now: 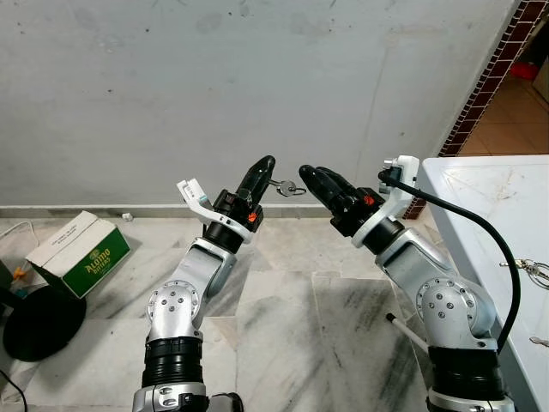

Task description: Hang keys on a hook

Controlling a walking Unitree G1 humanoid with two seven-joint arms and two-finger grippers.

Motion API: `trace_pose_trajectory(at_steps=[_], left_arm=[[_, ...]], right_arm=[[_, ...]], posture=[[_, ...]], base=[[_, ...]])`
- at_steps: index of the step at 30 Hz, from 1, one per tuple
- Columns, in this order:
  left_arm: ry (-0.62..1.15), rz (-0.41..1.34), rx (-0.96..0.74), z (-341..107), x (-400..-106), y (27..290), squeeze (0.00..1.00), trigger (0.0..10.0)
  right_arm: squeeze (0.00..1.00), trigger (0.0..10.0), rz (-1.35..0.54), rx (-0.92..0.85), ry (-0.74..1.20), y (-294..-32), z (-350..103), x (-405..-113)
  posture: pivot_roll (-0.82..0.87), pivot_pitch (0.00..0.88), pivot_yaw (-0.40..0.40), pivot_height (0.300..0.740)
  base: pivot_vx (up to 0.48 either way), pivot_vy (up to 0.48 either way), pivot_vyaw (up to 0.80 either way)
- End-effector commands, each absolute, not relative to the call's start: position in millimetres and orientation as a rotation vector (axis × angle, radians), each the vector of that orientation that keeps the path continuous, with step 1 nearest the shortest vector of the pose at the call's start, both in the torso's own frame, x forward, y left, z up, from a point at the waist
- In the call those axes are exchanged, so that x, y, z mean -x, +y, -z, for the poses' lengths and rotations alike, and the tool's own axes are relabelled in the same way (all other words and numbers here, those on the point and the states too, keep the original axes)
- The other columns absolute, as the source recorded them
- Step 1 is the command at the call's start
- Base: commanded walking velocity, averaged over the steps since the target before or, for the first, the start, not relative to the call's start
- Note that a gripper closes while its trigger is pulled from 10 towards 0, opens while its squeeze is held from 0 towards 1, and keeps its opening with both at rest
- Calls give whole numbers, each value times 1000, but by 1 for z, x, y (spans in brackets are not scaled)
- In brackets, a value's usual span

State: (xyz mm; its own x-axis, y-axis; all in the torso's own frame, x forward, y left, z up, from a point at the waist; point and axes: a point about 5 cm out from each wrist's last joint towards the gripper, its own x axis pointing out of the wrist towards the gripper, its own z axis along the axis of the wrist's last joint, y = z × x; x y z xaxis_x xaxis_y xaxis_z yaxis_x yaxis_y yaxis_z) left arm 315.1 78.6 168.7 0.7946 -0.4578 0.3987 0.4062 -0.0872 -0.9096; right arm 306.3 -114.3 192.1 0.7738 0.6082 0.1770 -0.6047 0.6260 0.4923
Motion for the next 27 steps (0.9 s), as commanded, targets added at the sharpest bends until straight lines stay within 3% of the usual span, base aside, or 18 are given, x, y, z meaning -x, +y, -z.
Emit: trace_pose_trajectory(at_steps=[1,11,13,14,15,16,17,27], left_arm=[[38,742,1490,-173,-315,73,0,0],[39,706,1272,-172,-316,93,0,0],[45,682,1206,-169,-314,97,0,0],[48,665,1175,-167,-312,101,0,0],[48,650,1144,-166,-310,104,0,0],[48,641,1126,-165,-309,107,0,0],[49,631,1113,-165,-307,110,0,0],[34,639,1125,-169,-303,111,0,0]], right_arm=[[1000,10000,-667,-507,6,-118,-191,-308],[1000,10000,-616,-309,56,-122,-169,-301],[961,10000,-599,-259,52,-122,-167,-300],[475,10000,-590,-220,52,-122,-165,-299],[294,10000,-581,-189,49,-122,-164,-299],[294,10000,-576,-171,47,-121,-164,-299],[0,10000,-566,-150,57,-122,-161,-298],[0,10000,-574,-21,63,-124,-151,-298]], posture=[[-112,108,22,740],[-97,104,28,740],[-91,103,32,740],[-91,103,32,740],[-91,103,32,740],[-91,103,32,740],[-76,99,37,740],[-72,94,32,740]], base=[[0,0,0],[0,0,0],[0,0,0],[0,0,0],[0,0,0],[0,0,0],[0,0,0],[0,0,0]])
